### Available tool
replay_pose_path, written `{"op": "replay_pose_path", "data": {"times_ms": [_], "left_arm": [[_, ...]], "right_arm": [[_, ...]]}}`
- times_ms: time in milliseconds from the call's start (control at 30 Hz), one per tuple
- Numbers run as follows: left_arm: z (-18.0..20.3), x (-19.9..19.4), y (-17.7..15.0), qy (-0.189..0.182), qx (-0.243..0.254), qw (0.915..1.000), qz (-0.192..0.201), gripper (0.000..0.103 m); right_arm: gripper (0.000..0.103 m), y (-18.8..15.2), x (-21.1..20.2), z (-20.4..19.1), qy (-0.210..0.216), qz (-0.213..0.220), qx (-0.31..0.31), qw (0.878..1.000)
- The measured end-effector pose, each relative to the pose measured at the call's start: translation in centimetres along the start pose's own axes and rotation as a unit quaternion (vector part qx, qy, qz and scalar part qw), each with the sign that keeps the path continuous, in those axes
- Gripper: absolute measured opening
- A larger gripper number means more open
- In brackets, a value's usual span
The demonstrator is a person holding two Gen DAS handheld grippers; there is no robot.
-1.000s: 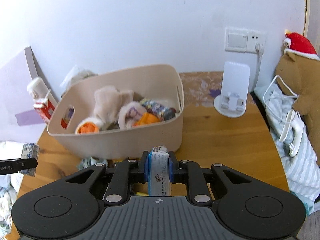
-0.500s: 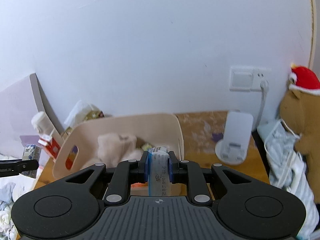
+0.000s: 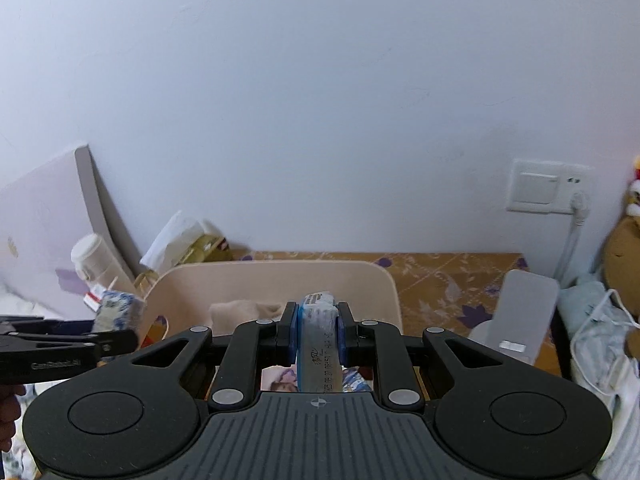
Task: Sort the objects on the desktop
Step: 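Carry both packs into the bin and open both tools, then return both tools to the pile, left tool toward the wrapped bread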
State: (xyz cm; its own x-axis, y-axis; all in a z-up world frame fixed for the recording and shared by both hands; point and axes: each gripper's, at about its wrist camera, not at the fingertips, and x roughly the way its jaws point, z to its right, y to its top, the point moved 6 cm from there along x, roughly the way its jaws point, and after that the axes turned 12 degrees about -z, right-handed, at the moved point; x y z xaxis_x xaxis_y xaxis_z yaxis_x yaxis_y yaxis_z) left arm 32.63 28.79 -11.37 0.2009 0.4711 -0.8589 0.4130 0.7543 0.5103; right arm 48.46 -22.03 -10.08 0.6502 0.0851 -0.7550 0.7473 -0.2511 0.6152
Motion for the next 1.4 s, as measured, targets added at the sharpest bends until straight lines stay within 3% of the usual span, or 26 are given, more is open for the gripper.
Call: {"op": "replay_pose_path", "data": {"times_ms": [333,567,667,1000,1200,1400], "left_arm": [[1.7,4.4,-0.8,-0.005,0.009,0.9988,-0.048,0.047],[1.9,5.3,-1.4,0.007,0.015,0.9979,-0.063,0.048],[1.5,5.3,-1.7,0.013,0.0,0.9974,-0.071,0.058],[0.1,3.3,-3.6,0.014,-0.024,0.9984,-0.049,0.072],[-0.6,1.5,-5.3,0.016,-0.02,0.9988,-0.042,0.075],[-1.4,0.5,-7.2,0.009,-0.018,0.9987,-0.047,0.076]], "right_arm": [[0.017,-2.0,4.6,1.0,0.008,-0.065,-0.014,0.998],[0.021,-2.6,5.7,0.8,0.006,-0.079,-0.03,0.996],[0.036,-3.0,5.2,1.0,0.009,-0.07,-0.011,0.997],[0.077,-5.0,2.9,0.6,0.009,-0.061,0.004,0.998],[0.095,-7.5,1.2,0.2,0.005,-0.065,0.012,0.998],[0.102,-10.2,0.0,-0.2,-0.01,-0.074,0.011,0.997]]}}
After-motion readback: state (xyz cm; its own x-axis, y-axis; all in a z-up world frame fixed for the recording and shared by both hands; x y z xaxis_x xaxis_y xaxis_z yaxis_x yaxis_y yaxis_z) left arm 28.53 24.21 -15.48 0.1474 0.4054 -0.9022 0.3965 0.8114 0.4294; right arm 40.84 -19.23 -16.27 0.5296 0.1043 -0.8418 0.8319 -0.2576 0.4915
